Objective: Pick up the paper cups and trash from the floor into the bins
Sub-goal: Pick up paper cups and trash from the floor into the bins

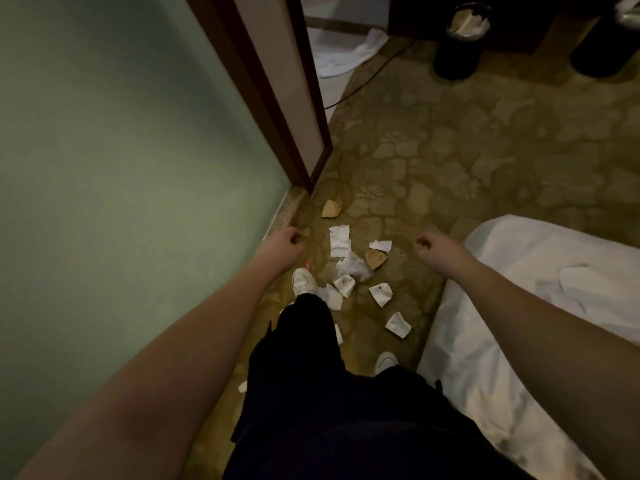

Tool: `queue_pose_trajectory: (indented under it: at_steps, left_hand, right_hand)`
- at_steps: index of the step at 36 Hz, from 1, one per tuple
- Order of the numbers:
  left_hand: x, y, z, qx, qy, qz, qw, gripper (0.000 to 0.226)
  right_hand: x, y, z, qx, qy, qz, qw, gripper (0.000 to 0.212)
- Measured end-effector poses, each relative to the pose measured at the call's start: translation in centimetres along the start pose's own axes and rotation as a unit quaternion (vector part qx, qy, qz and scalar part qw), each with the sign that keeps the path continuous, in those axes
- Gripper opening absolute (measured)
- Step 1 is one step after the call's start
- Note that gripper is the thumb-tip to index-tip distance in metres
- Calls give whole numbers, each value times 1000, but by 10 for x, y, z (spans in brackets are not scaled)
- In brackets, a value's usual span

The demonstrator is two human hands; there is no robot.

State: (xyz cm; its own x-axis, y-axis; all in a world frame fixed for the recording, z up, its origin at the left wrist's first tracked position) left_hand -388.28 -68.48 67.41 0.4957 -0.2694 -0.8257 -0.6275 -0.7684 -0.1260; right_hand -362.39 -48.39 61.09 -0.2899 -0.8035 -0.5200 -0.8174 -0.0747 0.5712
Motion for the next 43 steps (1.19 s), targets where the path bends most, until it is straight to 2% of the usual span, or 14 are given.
queue_pose_trajectory:
  at_steps: [7, 11, 18, 21, 25, 29, 35, 39, 43]
  left_hand:
    - [-18, -13, 96, 45, 27, 21, 998, 31]
    - [-19, -14, 167, 65, 62, 14, 996, 36]
    - [19, 2, 302, 112, 141, 50, 982, 37]
    - [47, 13, 350, 120, 163, 76, 976, 31]
    - [107, 30, 407, 112, 183, 72, 974, 23]
    - [189, 41, 456, 117, 193, 92, 970, 25]
    - [322, 53, 510, 137, 204, 117, 962, 47]
    - [393, 55, 542, 146, 181, 156, 960, 65]
    - [453, 51, 570, 159, 160, 198, 954, 88]
  right_hand:
    - [7, 3, 51, 50, -15, 30, 998, 47]
    - [16, 0, 94, 104, -26, 47, 993, 45]
    - [67, -10, 186, 210, -15, 63, 976, 49]
    - [96, -12, 224, 220, -16, 63, 973, 50]
    - [142, -33, 277, 226, -15, 62, 972, 49]
    - [190, -82, 336, 235, -11, 57, 970, 47]
    - [251, -172, 409, 249, -28, 65, 966, 46]
    - [280, -223, 450, 276, -61, 87, 955, 43]
    - [302, -256, 490, 276, -93, 106, 951, 52]
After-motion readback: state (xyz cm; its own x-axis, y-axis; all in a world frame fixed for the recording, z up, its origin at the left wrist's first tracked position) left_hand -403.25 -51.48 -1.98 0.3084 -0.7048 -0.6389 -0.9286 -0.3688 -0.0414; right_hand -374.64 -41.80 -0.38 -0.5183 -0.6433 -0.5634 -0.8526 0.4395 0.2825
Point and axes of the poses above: each hand's wrist, its own z-axis towards the middle knuckle, its own x-axis out of the palm, y = z × x, the point moved 8 cm from there along z, towards the middle knuckle, and after that the axes turned 12 degrees about z, right-handed, at the moved point
